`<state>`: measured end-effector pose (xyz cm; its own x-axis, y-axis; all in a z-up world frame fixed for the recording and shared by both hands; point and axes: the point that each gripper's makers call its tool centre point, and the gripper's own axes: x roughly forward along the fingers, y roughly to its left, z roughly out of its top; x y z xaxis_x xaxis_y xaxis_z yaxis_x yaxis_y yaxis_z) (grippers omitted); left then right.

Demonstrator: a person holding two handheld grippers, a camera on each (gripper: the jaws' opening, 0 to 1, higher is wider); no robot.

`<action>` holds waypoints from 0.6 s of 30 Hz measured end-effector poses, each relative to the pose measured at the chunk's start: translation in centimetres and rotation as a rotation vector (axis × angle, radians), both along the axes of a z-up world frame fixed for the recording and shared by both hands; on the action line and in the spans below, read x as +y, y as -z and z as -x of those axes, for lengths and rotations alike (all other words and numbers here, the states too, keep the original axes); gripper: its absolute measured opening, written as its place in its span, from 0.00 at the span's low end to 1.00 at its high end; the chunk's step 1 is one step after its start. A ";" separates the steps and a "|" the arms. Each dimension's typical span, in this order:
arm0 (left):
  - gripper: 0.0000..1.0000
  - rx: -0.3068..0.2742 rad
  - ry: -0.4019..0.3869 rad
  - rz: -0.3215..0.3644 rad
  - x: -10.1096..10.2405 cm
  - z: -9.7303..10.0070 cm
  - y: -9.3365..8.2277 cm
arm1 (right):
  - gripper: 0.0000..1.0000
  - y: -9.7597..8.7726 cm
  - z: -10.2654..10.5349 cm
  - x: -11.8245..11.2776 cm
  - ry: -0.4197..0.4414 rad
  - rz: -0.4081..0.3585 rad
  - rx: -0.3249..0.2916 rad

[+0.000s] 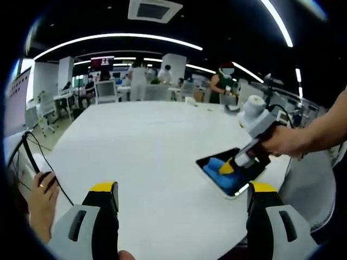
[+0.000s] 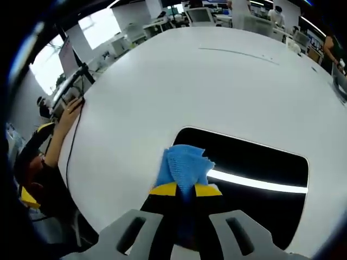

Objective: Wipe the mirror surface with the cleaning cloth until all visible marks leave the cleaned area.

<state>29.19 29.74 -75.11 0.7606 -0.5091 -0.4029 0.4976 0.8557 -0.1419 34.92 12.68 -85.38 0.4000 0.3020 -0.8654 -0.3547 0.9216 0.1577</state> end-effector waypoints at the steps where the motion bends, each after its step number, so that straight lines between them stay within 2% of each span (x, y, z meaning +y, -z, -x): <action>1: 0.99 0.001 0.003 -0.004 -0.1 0.1 0.1 | 0.04 0.0 -0.2 0.0 -0.003 0.002 0.001; 6: 0.99 -0.004 0.007 -0.013 0.0 0.2 0.0 | 0.04 0.0 -1.1 0.2 0.024 -0.031 0.021; 10: 0.99 -0.010 0.032 -0.050 0.0 0.6 0.2 | 0.04 0.0 -2.2 0.2 0.022 -0.035 0.019; 18: 0.99 -0.002 0.031 -0.040 0.0 0.7 0.2 | 0.04 -0.1 -3.2 0.5 -0.001 -0.013 0.019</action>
